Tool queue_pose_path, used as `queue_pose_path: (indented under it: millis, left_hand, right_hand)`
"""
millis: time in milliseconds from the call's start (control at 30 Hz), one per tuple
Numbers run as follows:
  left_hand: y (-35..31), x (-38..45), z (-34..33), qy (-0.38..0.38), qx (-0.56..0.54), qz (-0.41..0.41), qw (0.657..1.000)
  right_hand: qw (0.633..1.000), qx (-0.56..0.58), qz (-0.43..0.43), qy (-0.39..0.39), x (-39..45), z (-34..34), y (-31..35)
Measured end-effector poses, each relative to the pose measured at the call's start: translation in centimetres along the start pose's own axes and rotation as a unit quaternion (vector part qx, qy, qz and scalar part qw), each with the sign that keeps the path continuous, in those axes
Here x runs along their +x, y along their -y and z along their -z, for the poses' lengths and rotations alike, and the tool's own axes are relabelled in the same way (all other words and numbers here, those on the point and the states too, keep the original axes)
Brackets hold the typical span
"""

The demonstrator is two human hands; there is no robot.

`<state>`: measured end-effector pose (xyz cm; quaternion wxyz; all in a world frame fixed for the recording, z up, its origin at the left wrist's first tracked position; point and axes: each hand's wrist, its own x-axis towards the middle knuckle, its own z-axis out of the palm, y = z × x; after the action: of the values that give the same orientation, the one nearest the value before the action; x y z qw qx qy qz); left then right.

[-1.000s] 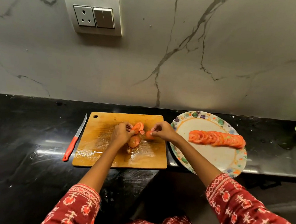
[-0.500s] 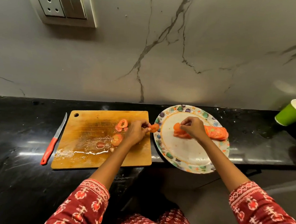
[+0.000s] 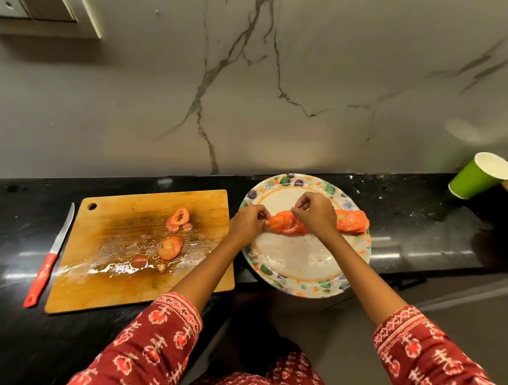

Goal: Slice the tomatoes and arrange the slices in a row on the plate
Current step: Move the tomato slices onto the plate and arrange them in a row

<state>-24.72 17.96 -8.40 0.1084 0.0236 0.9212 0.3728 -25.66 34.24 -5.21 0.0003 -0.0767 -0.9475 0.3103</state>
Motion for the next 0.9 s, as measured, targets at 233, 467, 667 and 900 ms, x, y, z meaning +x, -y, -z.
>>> queue_pose_path:
  millis: [233,467,667,900]
  left_hand:
    - [-0.6,0.9,-1.4,-0.04,0.001,-0.018,0.999]
    - [-0.7,0.5,-1.8,0.054,0.049,-0.086,0.994]
    - [-2.0,0.9,-1.8,0.056,0.079,-0.124,0.988]
    - [-2.0,0.5,-2.3,0.011,0.003,-0.107,0.994]
  right_hand:
    - [0.997,0.043,0.058,-0.01,0.4,1.0,-1.9]
    - [0.975,-0.082,0.164,0.124,-0.6,1.1,-2.9]
    - [0.959,-0.156,0.197,0.128,-1.2,0.6,-3.2]
    - [0.97,-0.104,0.176,0.129,-0.9,0.6,-3.4]
